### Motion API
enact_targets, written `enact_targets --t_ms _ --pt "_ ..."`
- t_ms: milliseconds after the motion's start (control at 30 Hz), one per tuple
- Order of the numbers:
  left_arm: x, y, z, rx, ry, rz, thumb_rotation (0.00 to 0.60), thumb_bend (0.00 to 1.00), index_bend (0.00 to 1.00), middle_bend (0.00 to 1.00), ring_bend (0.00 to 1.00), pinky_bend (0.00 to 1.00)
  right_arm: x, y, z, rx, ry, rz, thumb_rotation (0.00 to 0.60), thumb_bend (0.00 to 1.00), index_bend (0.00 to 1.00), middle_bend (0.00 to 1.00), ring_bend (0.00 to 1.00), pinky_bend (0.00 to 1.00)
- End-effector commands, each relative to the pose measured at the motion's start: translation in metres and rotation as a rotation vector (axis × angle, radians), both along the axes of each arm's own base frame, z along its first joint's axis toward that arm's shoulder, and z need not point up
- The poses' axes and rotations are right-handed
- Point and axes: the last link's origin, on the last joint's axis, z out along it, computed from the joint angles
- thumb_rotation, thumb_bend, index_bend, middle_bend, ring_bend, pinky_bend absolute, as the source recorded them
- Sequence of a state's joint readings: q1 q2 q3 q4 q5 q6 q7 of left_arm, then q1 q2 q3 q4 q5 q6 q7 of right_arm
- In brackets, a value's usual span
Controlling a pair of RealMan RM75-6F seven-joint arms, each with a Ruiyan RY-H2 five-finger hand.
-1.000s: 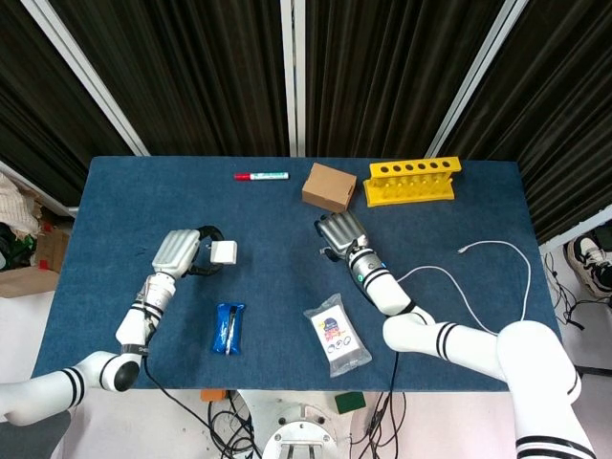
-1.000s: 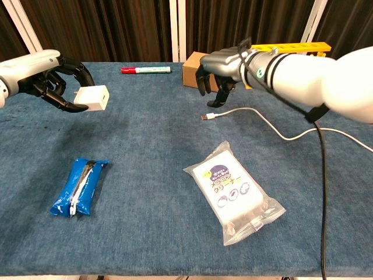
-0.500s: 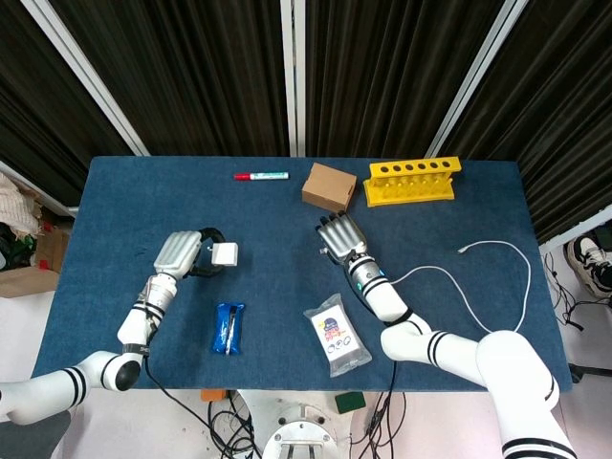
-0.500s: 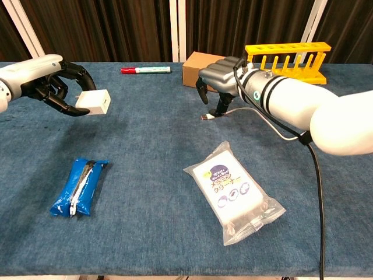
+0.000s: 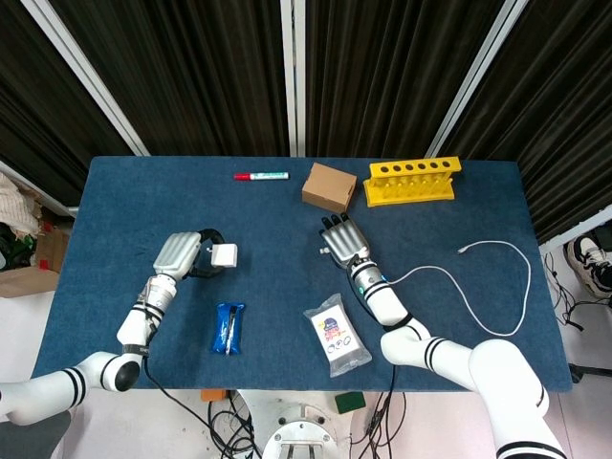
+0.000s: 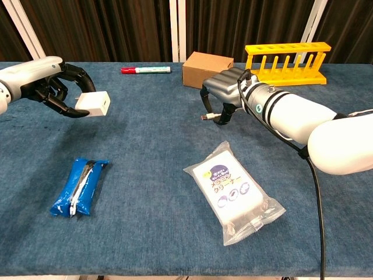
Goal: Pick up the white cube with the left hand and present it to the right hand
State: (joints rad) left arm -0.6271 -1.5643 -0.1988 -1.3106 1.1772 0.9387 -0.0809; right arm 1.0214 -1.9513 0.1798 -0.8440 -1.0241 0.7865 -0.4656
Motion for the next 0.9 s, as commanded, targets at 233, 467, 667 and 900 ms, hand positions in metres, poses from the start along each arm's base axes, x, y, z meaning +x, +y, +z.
enact_targets --t_ms 233,467,667,900 --pt "-0.0022 0.0 0.0008 -0.001 0.001 0.007 0.6 0.36 0.61 0.55 0.78 1.0 0.0002 -0.0016 -0.004 0.004 0.006 -0.001 0.6 0.37 0.53 0.21 0.16 0.22" --pt "-0.0032 -0.0001 0.0014 -0.002 0.001 0.01 0.6 0.36 0.61 0.55 0.78 1.0 0.0001 -0.0018 -0.0047 0.006 -0.003 -0.007 0.6 0.37 0.55 0.23 0.16 0.22" --pt "-0.0032 -0.0004 0.0014 -0.004 0.0 0.01 0.6 0.36 0.61 0.55 0.78 1.0 0.0011 -0.0007 -0.0058 0.002 -0.001 -0.005 0.6 0.38 0.55 0.24 0.17 0.22" --pt "-0.0046 -0.0016 0.0018 -0.003 0.0 0.013 0.6 0.36 0.61 0.55 0.78 1.0 0.0 -0.0014 -0.0067 0.0 0.011 -0.015 0.6 0.44 0.6 0.26 0.18 0.22"
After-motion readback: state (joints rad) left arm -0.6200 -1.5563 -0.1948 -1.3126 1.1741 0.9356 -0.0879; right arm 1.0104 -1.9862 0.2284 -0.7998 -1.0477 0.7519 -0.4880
